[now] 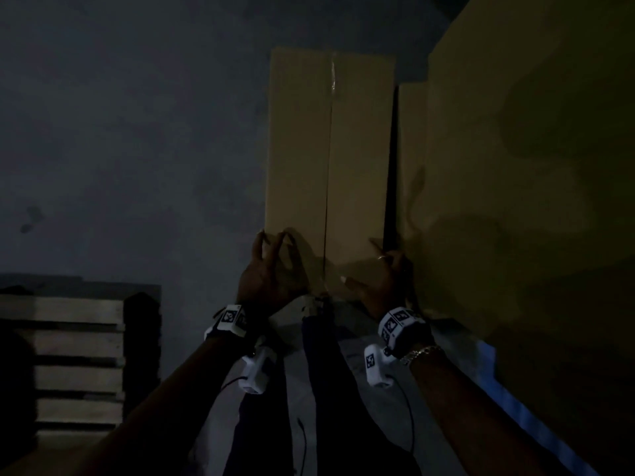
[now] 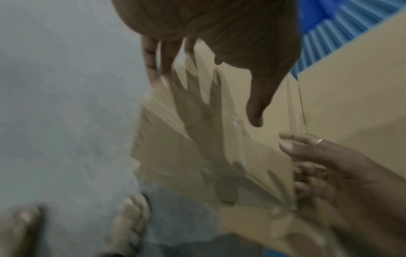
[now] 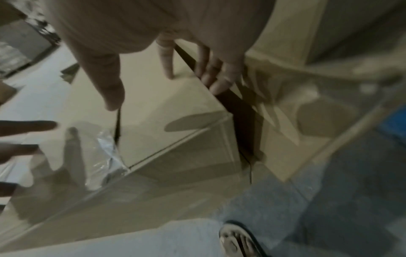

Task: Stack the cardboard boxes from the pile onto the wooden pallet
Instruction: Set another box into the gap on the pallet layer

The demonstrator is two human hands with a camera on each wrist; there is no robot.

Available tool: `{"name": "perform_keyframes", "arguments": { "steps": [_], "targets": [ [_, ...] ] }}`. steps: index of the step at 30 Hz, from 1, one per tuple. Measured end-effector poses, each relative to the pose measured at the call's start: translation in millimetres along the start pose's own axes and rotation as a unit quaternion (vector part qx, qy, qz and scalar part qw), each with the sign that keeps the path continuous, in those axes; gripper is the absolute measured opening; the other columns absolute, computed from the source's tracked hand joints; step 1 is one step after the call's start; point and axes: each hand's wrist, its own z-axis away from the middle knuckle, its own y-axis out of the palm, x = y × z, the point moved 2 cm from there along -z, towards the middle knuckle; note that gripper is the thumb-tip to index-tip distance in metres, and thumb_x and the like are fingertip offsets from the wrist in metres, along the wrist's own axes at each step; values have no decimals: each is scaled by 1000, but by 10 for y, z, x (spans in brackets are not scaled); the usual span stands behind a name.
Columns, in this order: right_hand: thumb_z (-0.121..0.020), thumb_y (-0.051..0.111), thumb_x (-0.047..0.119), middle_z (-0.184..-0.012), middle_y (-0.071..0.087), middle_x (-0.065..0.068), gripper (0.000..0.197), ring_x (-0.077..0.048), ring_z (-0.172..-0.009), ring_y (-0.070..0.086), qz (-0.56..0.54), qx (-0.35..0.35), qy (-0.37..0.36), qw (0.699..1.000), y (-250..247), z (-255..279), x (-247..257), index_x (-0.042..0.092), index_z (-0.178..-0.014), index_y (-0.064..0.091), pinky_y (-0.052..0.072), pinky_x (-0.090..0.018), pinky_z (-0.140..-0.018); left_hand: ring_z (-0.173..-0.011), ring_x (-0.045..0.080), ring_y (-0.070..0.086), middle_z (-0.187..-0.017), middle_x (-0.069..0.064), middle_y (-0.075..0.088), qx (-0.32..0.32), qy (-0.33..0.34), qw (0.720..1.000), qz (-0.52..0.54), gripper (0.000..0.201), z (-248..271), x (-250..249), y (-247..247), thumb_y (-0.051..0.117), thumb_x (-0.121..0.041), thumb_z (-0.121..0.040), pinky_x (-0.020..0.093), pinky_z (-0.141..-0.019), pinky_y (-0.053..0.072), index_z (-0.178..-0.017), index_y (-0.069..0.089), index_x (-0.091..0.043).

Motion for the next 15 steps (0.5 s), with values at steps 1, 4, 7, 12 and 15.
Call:
{"name": "perform_keyframes", "arguments": {
  "steps": [1, 4, 7, 12, 15],
  "targets": [
    [-61, 93, 40, -137, 32, 0, 98, -12, -121, 33, 0, -2, -16, 1000, 20, -16, -20, 35, -148, 47, 44, -42, -102, -83, 46, 68, -161, 23, 20, 5, 14, 1000, -4, 117, 2, 43, -66, 68, -77, -63, 46, -59, 59, -156, 29, -20],
    [-62, 94, 37, -157, 18, 1, 109, -22, -140, 28, 28, 19, -60, 998, 54, -102, -89, 42, -153, 34, 43, -47, -108, -81, 46, 67, -163, 20, 16, 20, 48, 998, -22, 111, -21, 136, -149, 77, -65, -68, 45, -60, 58, -156, 27, -19],
    [-65, 91, 46, -167, -6, 5, 110, -22, -154, 7, 73, 54, -112, 990, 49, -243, -103, 46, -155, 27, 25, -37, -119, -136, 46, 44, -168, 6, -9, 13, 75, 996, -35, 118, -91, 164, -64, 80, -61, -70, 45, -73, 60, -160, 18, -19],
    [-61, 92, 51, -168, -9, 7, 116, -25, -155, 6, 67, 34, -105, 992, 91, -526, -117, 57, -153, 19, 32, -46, -119, -153, 33, -7, -165, 9, -26, -11, 56, 998, 19, 137, -225, 174, 147, 80, -74, -63, 46, -91, 55, -161, -1, -23],
    [-60, 90, 55, -168, 6, -2, 120, -29, -153, 15, 52, 82, -65, 993, 166, -589, -162, 67, -148, 10, 31, -51, -119, -144, 35, 34, -166, 6, -22, -43, 59, 993, 89, 123, -252, 217, 177, 86, -56, -71, 38, -88, 54, -162, 10, -23]
  ]
}}
